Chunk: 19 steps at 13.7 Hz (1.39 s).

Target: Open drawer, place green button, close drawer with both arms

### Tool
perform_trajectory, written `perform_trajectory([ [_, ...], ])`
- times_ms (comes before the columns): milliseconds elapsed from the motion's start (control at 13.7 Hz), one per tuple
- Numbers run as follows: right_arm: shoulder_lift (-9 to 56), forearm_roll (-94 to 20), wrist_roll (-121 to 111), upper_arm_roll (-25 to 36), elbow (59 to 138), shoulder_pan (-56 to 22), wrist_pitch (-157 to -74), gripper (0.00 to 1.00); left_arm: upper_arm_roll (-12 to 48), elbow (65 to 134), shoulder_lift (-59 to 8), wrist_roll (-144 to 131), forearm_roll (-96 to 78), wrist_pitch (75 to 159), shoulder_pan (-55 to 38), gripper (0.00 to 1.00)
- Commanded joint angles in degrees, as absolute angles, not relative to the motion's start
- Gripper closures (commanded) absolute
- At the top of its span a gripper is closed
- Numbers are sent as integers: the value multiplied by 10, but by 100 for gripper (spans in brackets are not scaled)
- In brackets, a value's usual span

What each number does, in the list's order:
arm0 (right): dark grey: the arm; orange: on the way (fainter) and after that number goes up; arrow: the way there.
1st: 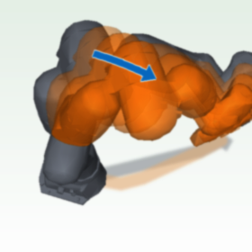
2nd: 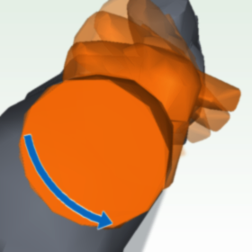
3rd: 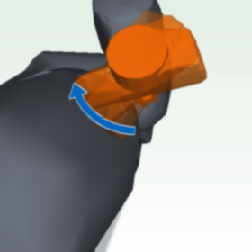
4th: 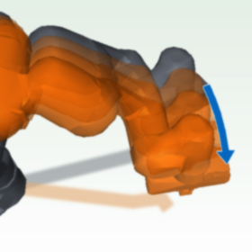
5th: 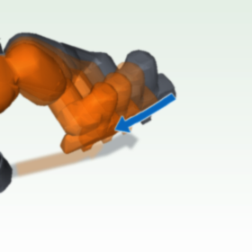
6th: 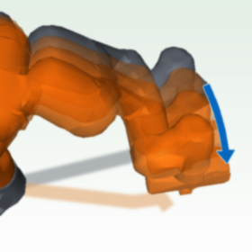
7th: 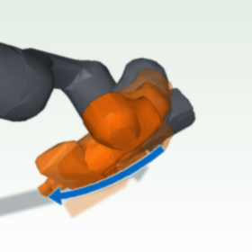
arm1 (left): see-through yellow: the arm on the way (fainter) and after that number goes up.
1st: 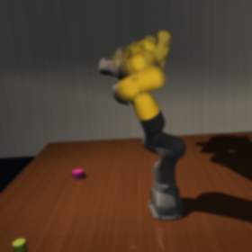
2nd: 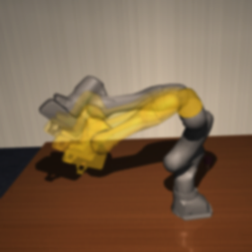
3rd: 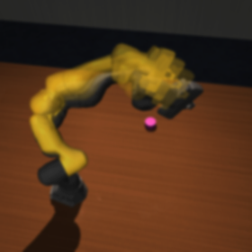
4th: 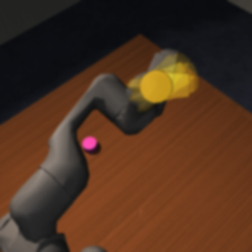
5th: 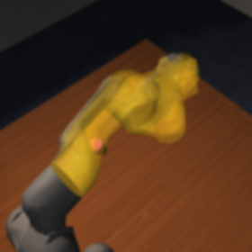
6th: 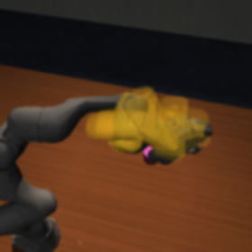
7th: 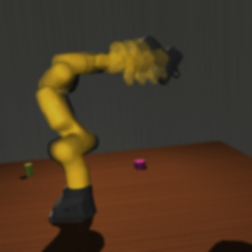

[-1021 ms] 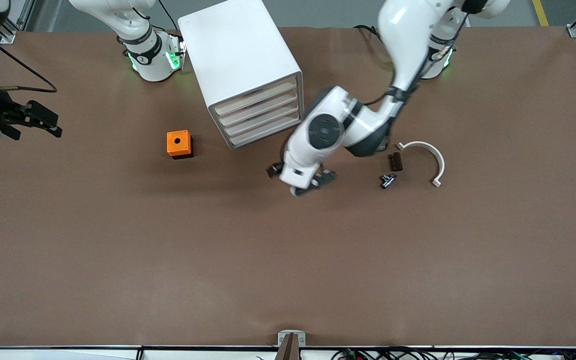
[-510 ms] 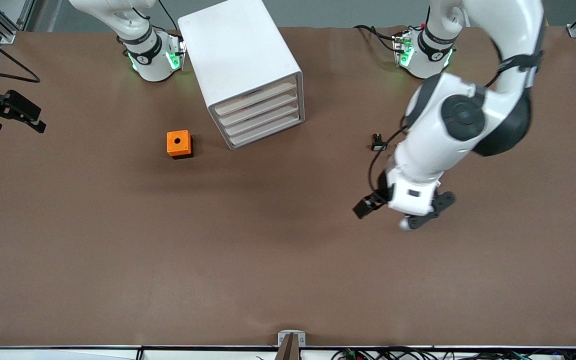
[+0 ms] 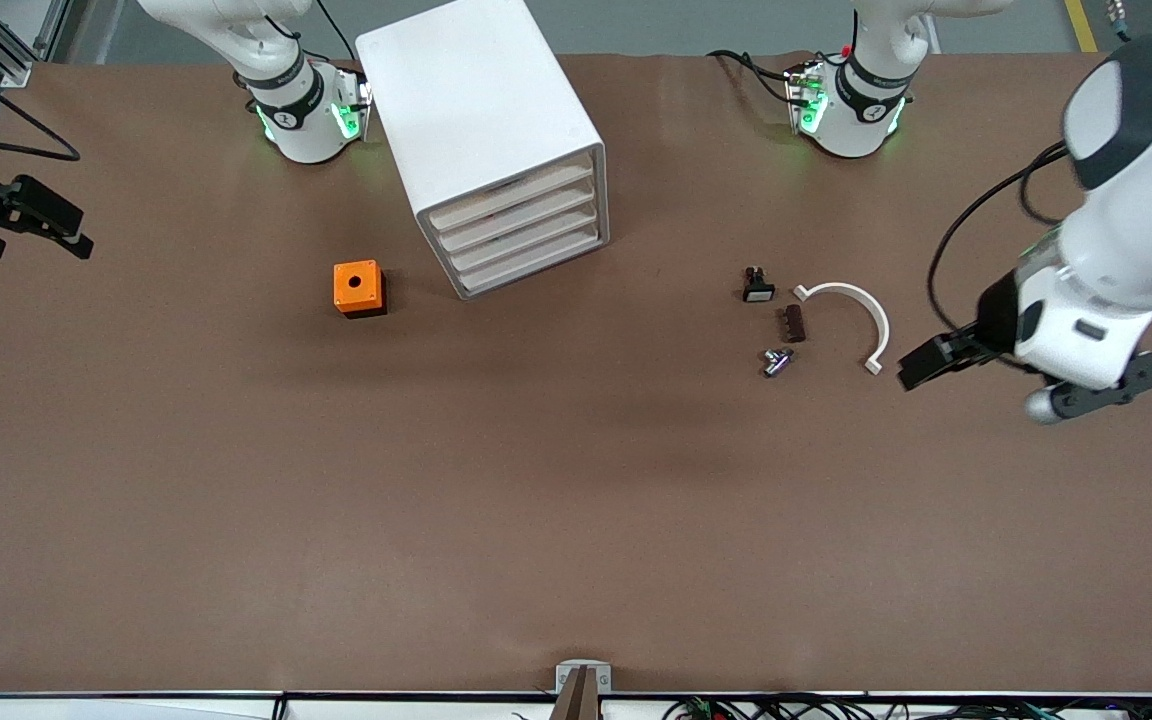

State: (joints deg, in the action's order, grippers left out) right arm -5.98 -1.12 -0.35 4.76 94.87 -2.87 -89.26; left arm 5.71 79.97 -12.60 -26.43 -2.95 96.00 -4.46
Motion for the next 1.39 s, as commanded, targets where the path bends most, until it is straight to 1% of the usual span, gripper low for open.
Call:
perform_trajectory([
  [0,-54,-3,7,45,931,-25,-871,0,64,822,-80,-202,-22,920,-21,0],
  [146,-54,-3,7,45,928,-23,-871,0,63,837,-54,-196,-22,908,-17,0],
  [365,-54,-4,7,45,925,-23,-871,0,63,840,-38,-134,-22,906,11,0],
  [510,-54,-4,6,45,925,-26,-871,0,63,845,-26,-104,-21,890,26,0],
  [1021,-54,-5,6,44,924,-28,-874,0,69,928,54,-106,-18,891,30,0],
  [1312,-53,-5,7,44,924,-30,-875,0,67,919,51,-105,-18,889,30,0],
])
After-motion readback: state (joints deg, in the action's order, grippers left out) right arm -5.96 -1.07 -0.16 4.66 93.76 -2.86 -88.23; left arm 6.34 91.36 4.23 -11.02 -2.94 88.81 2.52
